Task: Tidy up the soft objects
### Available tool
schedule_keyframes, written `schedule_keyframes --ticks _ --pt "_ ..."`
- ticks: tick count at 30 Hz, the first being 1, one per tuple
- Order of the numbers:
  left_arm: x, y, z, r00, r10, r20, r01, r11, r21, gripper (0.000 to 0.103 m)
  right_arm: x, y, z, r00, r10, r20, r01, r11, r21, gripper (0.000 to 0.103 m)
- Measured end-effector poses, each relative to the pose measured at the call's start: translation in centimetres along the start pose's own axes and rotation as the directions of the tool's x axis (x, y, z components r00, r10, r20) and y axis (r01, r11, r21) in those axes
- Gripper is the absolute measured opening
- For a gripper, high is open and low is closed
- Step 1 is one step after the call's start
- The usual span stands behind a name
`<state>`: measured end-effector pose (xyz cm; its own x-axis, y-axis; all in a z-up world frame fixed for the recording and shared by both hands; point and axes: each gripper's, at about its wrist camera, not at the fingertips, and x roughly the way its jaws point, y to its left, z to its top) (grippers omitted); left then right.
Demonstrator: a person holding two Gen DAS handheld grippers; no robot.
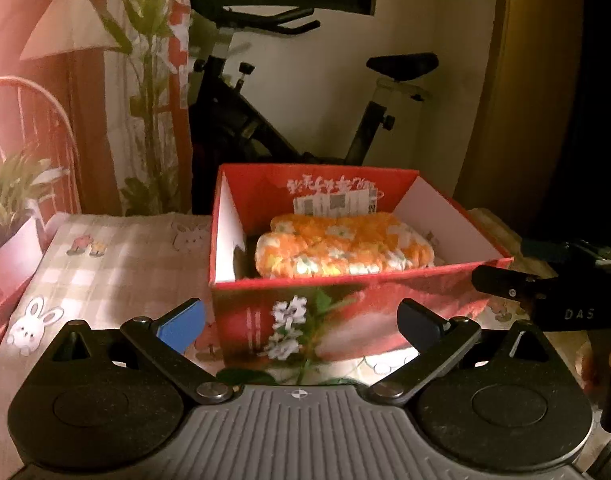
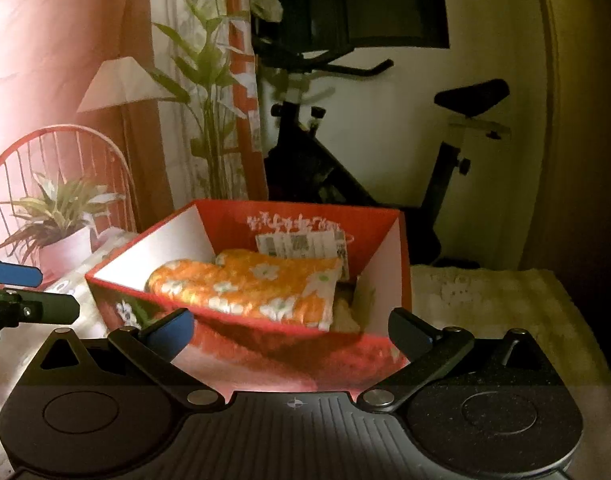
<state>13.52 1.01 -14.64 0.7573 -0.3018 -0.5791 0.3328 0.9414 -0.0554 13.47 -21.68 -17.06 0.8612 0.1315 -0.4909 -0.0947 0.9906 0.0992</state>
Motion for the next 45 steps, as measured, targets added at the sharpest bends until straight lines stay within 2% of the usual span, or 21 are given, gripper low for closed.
schedule_keyframes --ticks 4,11,18,25,29,35,42,45 --pt "0.0 0.0 -1.3 0.999 -0.006 -0.041 0.006 1.0 -0.014 0.103 -0.3 0.0 -1.4 1.0 0.008 -0.017 -0.008 1.0 0.001 0.103" --pt "0.6 -1.2 -3.3 0.995 -0.009 -0.102 0.012 1.0 0.028 0.103 -0.3 -0.7 -4.3 0.996 -0.011 -0.084 0.014 0.999 0.035 0.103" --pt "1.1 -2.0 -3.7 0.993 0.007 -0.12 0.0 0.998 0.056 0.103 -0.5 -1.6 -5.9 0.994 -0.036 -0.106 0.043 0.997 0.065 0.103" --pt "0.7 -3.3 -3.5 0.992 0.066 -0.111 -0.057 0.995 0.078 0.103 -1.1 -2.2 -6.0 0.994 -0.05 -0.095 0.06 0.994 0.096 0.103" --pt "-0.4 -4.0 -3.2 0.993 0.101 -0.065 -0.095 0.992 0.085 0.103 -1.9 -2.4 -5.6 0.994 -0.067 -0.084 0.079 0.987 0.139 0.103" --pt "-1.3 -5.2 -3.0 0.981 0.184 -0.054 -0.182 0.982 0.055 0.103 -3.9 -2.1 -5.0 0.993 -0.093 -0.078 0.105 0.982 0.156 0.103" --pt "-2.5 -5.2 -3.3 0.99 0.111 -0.082 -0.112 0.994 -0.01 0.103 -6.5 -1.9 -5.1 0.984 -0.147 -0.102 0.163 0.972 0.167 0.103" --pt "-2.9 -5.3 -3.7 0.992 0.103 -0.08 -0.105 0.994 -0.024 0.103 -7.4 -1.8 -5.2 0.982 -0.163 -0.097 0.178 0.969 0.17 0.103"
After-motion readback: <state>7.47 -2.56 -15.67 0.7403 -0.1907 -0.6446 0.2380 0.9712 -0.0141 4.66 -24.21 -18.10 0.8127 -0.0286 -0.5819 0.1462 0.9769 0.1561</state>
